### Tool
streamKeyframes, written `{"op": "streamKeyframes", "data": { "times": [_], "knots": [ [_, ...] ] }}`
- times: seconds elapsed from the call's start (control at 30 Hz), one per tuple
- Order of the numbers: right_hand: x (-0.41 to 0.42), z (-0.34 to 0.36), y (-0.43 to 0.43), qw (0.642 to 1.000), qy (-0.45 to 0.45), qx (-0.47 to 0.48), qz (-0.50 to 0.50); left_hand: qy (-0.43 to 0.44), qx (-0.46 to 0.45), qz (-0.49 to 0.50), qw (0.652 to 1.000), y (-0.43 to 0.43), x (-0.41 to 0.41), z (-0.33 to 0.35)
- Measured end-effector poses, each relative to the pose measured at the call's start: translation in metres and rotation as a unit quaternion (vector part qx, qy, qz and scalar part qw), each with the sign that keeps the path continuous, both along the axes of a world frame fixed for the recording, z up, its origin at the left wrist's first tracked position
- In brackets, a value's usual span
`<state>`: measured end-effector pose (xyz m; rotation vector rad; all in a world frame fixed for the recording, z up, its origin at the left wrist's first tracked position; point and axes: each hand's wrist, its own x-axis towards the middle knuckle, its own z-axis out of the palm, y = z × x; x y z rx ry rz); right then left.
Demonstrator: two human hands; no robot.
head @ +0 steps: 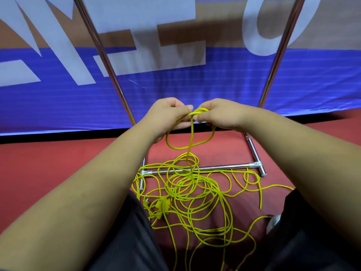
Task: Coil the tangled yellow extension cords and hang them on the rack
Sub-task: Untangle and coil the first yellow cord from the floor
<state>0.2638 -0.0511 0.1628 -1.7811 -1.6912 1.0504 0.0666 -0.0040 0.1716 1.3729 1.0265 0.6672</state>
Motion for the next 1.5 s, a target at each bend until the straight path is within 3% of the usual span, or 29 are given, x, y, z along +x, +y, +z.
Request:
{"op": "streamKeyframes", "data": {
  "times": [0.2, 0.43, 0.6, 0.63, 0.73, 0.8, 0.93, 1.03, 1.17, 1.27, 1.37, 1.43, 1.5],
  "knots": [
    [0.004, -0.004, 0.002, 0.991, 0.128, -0.025, -0.014, 0.149, 0.144, -0.054, 0.977, 0.000, -0.007, -0.001],
    [0.003, -0.002, -0.005, 0.963, 0.253, -0.086, -0.048, 0.220, 0.244, -0.072, 0.942, 0.007, -0.019, 0.004],
    [0.002, -0.009, 0.001, 0.970, 0.184, -0.088, -0.136, 0.188, 0.221, 0.043, 0.956, 0.016, -0.017, 0.002],
    [0.004, -0.011, 0.002, 0.972, 0.140, -0.094, -0.162, 0.163, 0.199, 0.069, 0.964, 0.018, -0.017, 0.002],
    [0.016, -0.019, 0.006, 0.972, -0.154, -0.094, -0.148, 0.055, 0.129, 0.104, 0.985, 0.022, -0.018, 0.006],
    [0.020, -0.021, 0.006, 0.962, -0.213, -0.085, -0.147, 0.011, 0.105, 0.083, 0.991, 0.022, -0.018, 0.007],
    [0.016, -0.015, 0.007, 0.987, -0.026, -0.033, -0.155, 0.007, 0.111, 0.029, 0.993, 0.017, -0.015, 0.002],
    [0.005, 0.000, 0.002, 0.986, 0.093, 0.062, -0.121, 0.017, 0.122, 0.010, 0.992, 0.014, -0.013, 0.001],
    [-0.006, 0.006, 0.000, 0.979, 0.138, 0.103, -0.110, 0.046, 0.131, -0.013, 0.990, 0.013, -0.011, -0.003],
    [-0.007, 0.002, 0.001, 0.978, 0.098, 0.132, -0.131, 0.079, 0.151, -0.024, 0.985, 0.018, -0.012, -0.008],
    [-0.003, 0.004, 0.004, 0.960, 0.157, 0.168, -0.159, 0.213, 0.151, -0.073, 0.963, 0.023, -0.013, -0.025],
    [0.000, 0.010, 0.004, 0.940, 0.227, 0.180, -0.180, 0.336, 0.141, -0.125, 0.923, 0.025, -0.014, -0.044],
    [0.003, 0.016, 0.002, 0.923, 0.273, 0.186, -0.198, 0.404, 0.124, -0.156, 0.893, 0.024, -0.013, -0.060]
  ]
}}
